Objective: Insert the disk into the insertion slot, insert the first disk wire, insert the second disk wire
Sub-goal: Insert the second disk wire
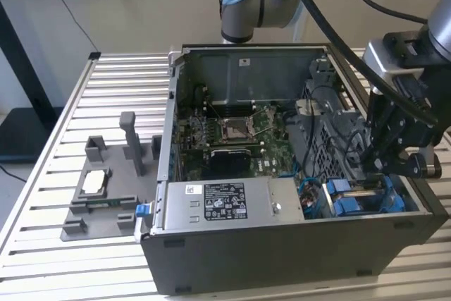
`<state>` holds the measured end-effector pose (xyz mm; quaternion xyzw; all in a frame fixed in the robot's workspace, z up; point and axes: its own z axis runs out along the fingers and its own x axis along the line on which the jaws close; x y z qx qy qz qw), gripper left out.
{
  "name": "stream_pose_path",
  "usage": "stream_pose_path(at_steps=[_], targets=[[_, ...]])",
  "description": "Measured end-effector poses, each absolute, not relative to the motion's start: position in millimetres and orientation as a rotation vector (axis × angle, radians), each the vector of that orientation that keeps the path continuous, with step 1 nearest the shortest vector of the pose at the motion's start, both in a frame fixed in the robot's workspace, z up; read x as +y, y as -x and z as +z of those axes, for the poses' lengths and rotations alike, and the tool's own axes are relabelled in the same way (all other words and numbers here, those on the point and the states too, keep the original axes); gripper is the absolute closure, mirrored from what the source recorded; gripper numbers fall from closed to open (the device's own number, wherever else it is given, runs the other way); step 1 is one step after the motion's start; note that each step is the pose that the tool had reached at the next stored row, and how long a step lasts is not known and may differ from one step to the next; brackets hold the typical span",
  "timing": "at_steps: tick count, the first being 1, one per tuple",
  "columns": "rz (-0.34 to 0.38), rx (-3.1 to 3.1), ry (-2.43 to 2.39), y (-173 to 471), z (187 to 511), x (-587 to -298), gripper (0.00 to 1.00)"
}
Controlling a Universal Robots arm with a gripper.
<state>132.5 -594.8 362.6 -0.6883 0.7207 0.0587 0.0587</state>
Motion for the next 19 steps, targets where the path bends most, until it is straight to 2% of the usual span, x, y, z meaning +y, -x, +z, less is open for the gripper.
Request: stream_pose_path(at_steps=[9,19], targets=[[0.244,2.217,2.106,-143,356,-595,0.84],[0.272,2.231,2.115,-148,342,-595,0.84]])
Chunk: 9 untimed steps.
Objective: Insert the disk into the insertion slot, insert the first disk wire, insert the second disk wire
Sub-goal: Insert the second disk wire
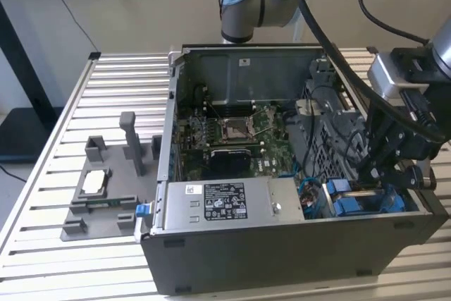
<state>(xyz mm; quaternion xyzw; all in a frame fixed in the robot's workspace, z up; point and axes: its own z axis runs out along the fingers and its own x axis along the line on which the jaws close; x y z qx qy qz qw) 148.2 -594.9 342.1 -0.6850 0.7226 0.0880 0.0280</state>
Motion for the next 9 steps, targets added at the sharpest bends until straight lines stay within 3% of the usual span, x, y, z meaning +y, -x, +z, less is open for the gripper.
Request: stream_pose_path(at_steps=[9], targets=[[0.275,2.231,2.115,-152.0,338.4,-594.6,0.84]])
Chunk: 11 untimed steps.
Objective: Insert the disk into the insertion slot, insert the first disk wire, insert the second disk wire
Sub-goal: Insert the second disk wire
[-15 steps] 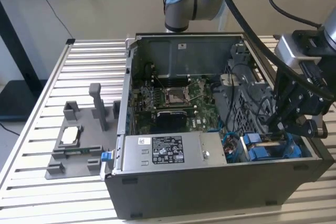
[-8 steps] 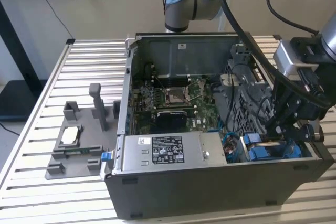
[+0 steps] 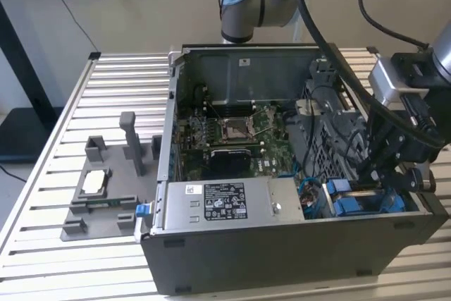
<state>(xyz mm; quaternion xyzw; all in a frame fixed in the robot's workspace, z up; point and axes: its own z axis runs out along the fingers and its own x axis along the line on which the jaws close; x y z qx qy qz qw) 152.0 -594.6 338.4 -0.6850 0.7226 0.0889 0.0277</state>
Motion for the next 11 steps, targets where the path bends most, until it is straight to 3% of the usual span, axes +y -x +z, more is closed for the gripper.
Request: stream_pose_path(at_steps=[11], targets=[[0.278,2.231,2.115,-152.2,331.8,-594.6,0.82]])
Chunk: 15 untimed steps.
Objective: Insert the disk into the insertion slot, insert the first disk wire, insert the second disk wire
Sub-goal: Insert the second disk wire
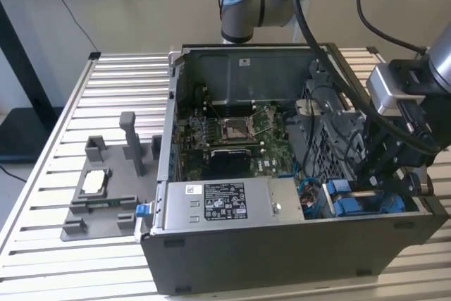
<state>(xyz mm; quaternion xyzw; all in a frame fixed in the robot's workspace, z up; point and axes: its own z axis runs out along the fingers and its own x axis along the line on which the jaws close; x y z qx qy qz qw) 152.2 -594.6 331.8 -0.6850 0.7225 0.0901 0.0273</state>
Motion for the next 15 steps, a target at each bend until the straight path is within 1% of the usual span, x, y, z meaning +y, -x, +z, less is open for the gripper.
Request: stream_pose_path(at_steps=[1,9,15], targets=[[0.278,2.231,2.115,-152,332,-595,0.76],[0.28,2.233,2.116,-152,342,-595,0.76],[0.282,2.234,2.117,-152,356,-595,0.76]])
